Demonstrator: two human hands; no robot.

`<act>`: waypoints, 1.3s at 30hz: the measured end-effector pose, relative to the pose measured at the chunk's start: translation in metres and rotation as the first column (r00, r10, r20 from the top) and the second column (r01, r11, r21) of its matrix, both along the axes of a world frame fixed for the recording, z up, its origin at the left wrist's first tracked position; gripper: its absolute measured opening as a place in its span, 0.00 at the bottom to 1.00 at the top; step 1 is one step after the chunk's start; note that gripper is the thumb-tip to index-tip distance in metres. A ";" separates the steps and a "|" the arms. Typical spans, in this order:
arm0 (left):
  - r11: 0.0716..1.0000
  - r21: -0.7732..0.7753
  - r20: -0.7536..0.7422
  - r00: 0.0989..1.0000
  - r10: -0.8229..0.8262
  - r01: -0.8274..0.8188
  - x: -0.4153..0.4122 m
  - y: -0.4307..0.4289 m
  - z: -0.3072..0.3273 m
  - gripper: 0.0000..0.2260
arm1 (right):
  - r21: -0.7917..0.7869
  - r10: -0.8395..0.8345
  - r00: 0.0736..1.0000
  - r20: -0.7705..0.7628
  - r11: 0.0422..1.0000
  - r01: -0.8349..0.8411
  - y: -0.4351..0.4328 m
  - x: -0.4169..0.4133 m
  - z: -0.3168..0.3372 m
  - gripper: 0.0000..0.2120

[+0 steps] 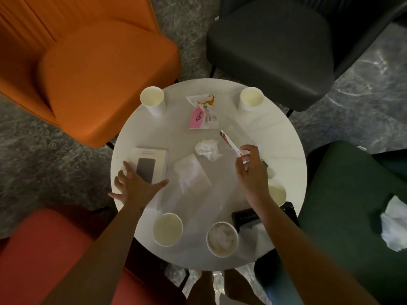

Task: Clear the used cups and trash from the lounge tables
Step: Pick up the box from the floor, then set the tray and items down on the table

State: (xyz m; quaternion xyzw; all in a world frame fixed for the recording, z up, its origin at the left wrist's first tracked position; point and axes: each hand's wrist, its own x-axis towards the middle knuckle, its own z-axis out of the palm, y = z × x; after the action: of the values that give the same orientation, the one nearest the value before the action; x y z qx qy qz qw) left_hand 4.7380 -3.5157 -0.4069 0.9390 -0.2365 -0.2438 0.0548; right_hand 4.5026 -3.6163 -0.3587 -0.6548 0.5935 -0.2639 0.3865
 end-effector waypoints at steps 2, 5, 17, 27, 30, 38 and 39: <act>0.991 -0.113 0.014 0.998 -0.067 0.069 0.000 -0.012 0.011 0.56 | -0.014 -0.028 1.000 0.000 1.000 0.028 -0.001 -0.004 0.005 0.12; 0.910 -0.365 0.046 0.980 -0.193 0.197 -0.005 -0.046 0.044 0.48 | -0.037 -0.085 0.996 0.014 0.996 0.085 -0.005 -0.014 0.016 0.12; 0.484 -0.775 -0.014 0.754 -0.657 0.407 -0.160 -0.125 0.153 0.24 | -0.167 -0.368 0.930 -0.001 0.917 0.362 -0.004 -0.135 0.053 0.07; 0.254 -0.794 0.060 0.488 -0.871 0.552 -0.370 -0.166 0.133 0.22 | -0.207 -0.664 0.745 -0.065 0.739 0.641 -0.014 -0.327 0.018 0.13; 0.239 -0.780 0.008 0.391 -0.920 0.579 -0.429 -0.166 0.111 0.23 | -0.172 -0.707 0.701 -0.088 0.704 0.689 -0.014 -0.375 -0.006 0.14; 0.304 -0.723 -0.160 0.277 -0.947 0.621 -0.519 -0.138 0.012 0.23 | -0.143 -0.746 0.599 -0.289 0.653 0.744 -0.013 -0.462 -0.098 0.20; 0.316 -0.719 -0.175 0.278 -0.944 0.619 -0.524 -0.135 -0.001 0.23 | -0.137 -0.743 0.585 -0.325 0.649 0.749 -0.014 -0.471 -0.112 0.21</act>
State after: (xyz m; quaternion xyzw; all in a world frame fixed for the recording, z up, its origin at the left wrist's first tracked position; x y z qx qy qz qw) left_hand 4.2137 -3.6509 -0.4083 0.4955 -0.7147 -0.4320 0.2389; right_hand 4.0320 -3.6303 -0.4706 -0.3786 0.8738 -0.2751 0.1321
